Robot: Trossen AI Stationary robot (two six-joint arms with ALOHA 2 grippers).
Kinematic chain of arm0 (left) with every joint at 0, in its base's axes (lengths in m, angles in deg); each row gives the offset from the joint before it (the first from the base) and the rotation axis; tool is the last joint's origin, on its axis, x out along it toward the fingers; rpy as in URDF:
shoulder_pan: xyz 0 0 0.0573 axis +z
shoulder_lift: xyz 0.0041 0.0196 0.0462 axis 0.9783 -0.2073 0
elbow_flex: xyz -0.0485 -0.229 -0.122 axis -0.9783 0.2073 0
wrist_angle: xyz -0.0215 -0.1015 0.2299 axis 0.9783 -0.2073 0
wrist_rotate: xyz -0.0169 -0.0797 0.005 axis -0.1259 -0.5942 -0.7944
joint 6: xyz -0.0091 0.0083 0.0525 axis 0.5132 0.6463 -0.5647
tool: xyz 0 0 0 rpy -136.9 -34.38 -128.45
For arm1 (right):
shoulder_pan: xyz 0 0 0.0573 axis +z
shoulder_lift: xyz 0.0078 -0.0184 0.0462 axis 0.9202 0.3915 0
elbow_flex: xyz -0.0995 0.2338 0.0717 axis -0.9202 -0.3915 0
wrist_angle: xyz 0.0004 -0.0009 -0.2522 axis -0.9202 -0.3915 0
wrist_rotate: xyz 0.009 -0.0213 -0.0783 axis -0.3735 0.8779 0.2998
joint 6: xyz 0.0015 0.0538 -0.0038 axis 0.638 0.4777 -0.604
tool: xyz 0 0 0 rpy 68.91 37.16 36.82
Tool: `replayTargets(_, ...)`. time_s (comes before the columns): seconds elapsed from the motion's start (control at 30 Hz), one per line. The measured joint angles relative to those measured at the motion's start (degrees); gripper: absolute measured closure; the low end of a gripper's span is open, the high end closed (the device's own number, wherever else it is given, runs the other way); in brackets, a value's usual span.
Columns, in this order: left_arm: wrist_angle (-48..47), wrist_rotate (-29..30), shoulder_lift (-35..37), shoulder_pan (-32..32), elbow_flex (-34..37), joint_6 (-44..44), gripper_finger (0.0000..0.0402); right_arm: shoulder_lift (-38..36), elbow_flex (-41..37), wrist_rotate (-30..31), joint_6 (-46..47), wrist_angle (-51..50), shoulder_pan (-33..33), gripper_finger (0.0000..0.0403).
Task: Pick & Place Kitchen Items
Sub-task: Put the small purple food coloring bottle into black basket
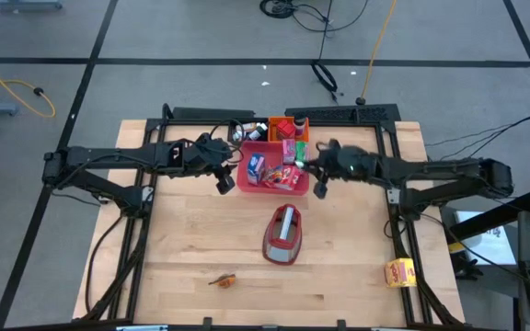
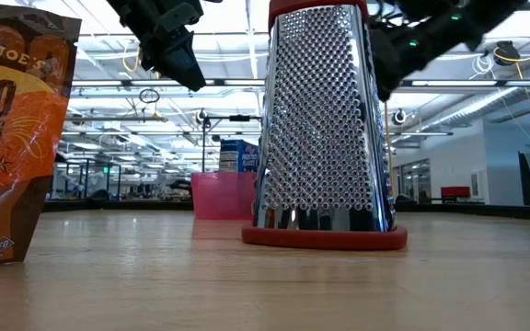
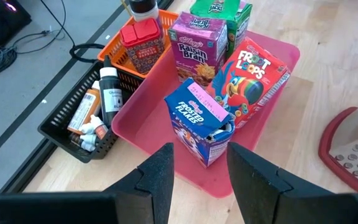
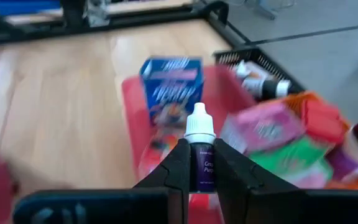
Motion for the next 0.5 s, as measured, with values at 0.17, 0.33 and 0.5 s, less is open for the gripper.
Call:
replayTargets(0.17, 0.0, 0.0, 0.0, 0.0, 0.0, 0.0, 0.0252, 6.4, 7.3, -5.3, -3.2, 0.1, -6.0, 0.0363)
replayTargets(0.33, 0.0, 0.0, 0.0, 0.0, 0.0, -0.1, 0.0252, 14.4, 15.0, -10.6, -5.8, -0.1, -10.8, 0.0363)
replayTargets(0.5, 0.0, 0.0, 0.0, 0.0, 0.0, -0.2, 0.0252, 22.7, 24.1, -15.0, -7.1, 0.0, -14.7, 0.0363)
